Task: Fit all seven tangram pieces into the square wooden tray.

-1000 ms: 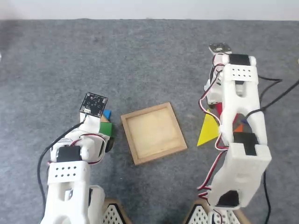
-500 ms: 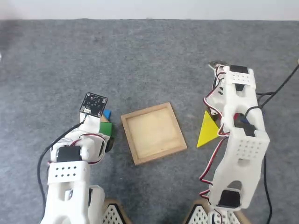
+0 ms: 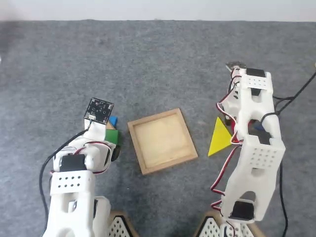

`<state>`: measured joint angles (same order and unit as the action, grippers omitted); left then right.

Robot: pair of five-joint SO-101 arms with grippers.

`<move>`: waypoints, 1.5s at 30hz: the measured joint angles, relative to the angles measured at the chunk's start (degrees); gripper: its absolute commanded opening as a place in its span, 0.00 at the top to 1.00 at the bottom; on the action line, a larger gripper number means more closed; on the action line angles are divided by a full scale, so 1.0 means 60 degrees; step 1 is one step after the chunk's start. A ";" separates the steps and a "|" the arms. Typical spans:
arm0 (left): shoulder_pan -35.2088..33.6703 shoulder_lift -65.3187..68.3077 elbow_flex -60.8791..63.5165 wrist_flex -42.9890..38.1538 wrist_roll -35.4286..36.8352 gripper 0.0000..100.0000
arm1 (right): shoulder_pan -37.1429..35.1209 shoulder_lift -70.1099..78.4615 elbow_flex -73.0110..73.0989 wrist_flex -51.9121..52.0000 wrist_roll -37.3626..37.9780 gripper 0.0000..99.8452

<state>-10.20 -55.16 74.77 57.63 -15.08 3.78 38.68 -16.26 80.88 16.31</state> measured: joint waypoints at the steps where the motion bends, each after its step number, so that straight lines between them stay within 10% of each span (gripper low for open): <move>1: 0.0000 0.0000 0.0000 0.0000 0.0000 0.75 | 0.0000 0.0000 0.0000 0.0000 -0.0015 0.85; 26: -0.0117 0.0000 0.0000 0.0000 0.0000 0.75 | -0.1260 -0.2667 0.0190 0.1861 -0.0747 0.86; 45: -0.6637 0.0000 0.0000 -0.1158 -0.1187 0.75 | -0.6886 -0.1744 0.0190 0.0938 -0.3707 0.86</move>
<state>-50.02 -55.16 74.77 50.68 -22.20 -37.54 28.22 -15.12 86.51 -5.93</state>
